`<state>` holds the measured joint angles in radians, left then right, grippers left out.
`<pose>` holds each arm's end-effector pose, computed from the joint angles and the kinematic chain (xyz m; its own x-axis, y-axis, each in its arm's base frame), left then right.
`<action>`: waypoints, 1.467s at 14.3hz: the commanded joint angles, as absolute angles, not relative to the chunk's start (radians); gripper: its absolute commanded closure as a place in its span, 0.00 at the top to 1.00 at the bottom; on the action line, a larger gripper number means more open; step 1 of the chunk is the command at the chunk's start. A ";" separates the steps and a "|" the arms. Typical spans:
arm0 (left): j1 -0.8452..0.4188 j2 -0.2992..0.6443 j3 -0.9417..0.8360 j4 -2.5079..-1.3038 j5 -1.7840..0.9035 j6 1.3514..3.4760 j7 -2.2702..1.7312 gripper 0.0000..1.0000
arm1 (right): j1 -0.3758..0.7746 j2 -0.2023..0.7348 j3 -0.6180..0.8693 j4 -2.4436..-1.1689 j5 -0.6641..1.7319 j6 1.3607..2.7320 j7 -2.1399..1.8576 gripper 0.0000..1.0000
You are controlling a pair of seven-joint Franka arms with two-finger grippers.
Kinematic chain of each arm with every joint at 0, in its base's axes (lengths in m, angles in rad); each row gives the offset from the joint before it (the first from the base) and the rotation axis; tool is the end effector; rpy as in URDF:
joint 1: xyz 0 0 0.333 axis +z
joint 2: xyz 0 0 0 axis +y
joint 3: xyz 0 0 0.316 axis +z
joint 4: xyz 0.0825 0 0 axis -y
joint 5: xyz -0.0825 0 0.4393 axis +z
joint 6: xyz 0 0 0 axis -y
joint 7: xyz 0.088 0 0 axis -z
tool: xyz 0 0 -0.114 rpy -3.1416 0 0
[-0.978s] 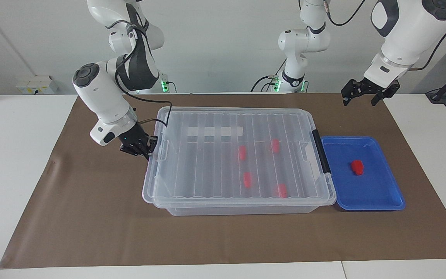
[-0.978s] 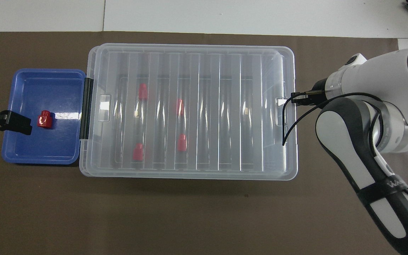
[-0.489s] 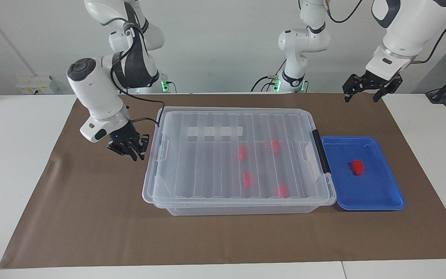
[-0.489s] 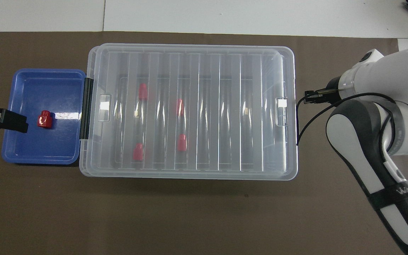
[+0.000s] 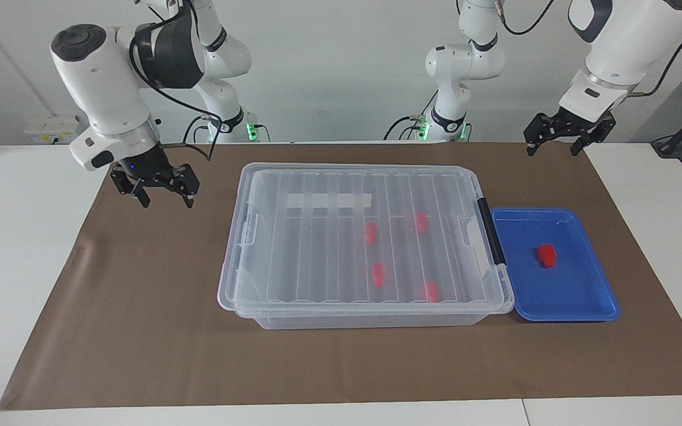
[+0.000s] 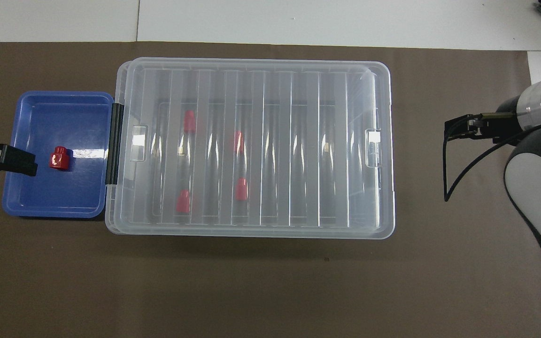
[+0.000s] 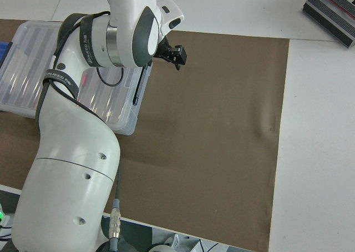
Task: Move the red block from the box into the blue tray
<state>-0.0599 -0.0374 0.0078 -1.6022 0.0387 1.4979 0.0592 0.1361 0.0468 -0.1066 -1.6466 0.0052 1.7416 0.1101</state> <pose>0.5891 -0.0260 0.6175 0.9917 -0.1081 -0.0690 -0.1107 -0.9933 -0.0344 0.6363 0.0205 0.5635 0.9955 -0.0811 0.0481 -0.0809 -0.9967 -0.0055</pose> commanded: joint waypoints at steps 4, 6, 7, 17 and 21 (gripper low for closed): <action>-0.071 -0.049 0.012 -1.601 0.025 1.506 0.043 1.00 | 0.100 0.018 -0.101 -1.554 0.002 1.511 0.097 1.00; -0.074 -0.051 0.012 -1.606 0.023 1.506 0.041 1.00 | 0.097 0.014 -0.097 -1.559 0.002 1.511 0.066 1.00; -0.074 -0.051 0.012 -1.605 0.015 1.506 0.035 1.00 | 0.100 0.009 -0.097 -1.559 -0.005 1.511 0.064 1.00; -0.086 -0.051 0.011 -1.605 0.009 1.509 0.009 1.00 | 0.061 -0.008 -0.083 -1.545 -0.012 1.442 0.049 1.00; -0.086 -0.049 0.012 -1.600 0.009 1.519 0.008 1.00 | 0.066 -0.014 -0.078 -1.555 -0.076 1.469 0.014 1.00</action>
<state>-0.0724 -0.0410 0.0009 -1.6020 0.0206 1.5025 0.0258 0.0843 -0.0061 -0.0995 -1.5561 -0.0294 1.4649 0.0568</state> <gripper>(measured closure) 0.000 0.000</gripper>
